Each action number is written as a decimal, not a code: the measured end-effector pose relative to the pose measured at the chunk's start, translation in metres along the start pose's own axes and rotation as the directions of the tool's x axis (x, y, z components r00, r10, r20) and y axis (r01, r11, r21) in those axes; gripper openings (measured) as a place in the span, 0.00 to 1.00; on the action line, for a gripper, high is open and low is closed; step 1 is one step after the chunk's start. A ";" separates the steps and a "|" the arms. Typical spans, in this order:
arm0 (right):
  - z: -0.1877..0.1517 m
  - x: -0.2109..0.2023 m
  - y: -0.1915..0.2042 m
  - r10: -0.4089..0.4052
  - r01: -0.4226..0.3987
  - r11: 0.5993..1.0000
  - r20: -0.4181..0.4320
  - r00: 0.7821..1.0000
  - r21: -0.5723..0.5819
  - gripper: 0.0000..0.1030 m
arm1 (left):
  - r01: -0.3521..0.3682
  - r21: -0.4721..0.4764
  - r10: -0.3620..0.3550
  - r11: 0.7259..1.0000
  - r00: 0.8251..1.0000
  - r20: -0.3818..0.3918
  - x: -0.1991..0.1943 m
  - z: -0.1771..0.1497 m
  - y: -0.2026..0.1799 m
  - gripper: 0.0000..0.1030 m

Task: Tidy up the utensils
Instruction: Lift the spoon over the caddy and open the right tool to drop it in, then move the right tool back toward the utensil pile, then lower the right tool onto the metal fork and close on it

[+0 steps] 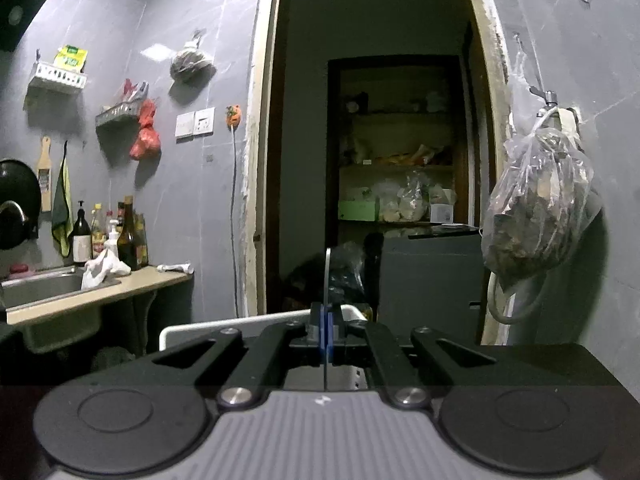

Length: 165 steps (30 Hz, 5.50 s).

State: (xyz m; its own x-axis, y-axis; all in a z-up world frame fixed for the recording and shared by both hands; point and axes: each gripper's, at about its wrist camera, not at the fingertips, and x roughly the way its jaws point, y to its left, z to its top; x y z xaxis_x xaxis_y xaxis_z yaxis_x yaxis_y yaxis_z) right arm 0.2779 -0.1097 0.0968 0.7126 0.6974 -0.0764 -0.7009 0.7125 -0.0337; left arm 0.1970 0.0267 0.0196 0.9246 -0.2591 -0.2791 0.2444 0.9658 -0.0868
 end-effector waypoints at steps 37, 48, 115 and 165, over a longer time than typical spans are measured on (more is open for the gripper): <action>0.009 -0.074 -0.022 -0.056 0.053 0.997 0.062 0.996 0.048 1.00 | 0.009 -0.008 -0.009 1.000 1.000 -0.001 -0.001 0.000 0.004 0.75; -0.025 -0.116 -0.036 -0.247 0.247 0.969 -0.033 0.969 0.013 1.00 | 0.013 -0.007 -0.013 1.000 1.000 -0.006 -0.002 0.000 0.005 0.75; -0.125 -0.062 0.025 -0.108 -0.081 0.728 -0.231 0.967 -0.681 0.80 | -0.002 0.015 0.003 1.000 0.998 -0.058 0.006 -0.002 0.011 0.74; -0.084 0.060 -0.173 0.203 -0.130 0.976 -0.512 0.835 0.175 0.46 | 0.002 -0.004 -0.003 1.000 0.998 -0.065 0.017 -0.003 0.014 0.75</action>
State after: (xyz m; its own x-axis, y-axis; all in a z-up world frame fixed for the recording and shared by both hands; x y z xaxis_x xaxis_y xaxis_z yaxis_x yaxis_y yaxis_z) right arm 0.4394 -0.1983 0.0146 0.4366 0.6873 -0.5805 -0.7714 0.6180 0.1515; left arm 0.2150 0.0363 0.0108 0.9031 -0.2618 -0.3404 0.2453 0.9651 -0.0915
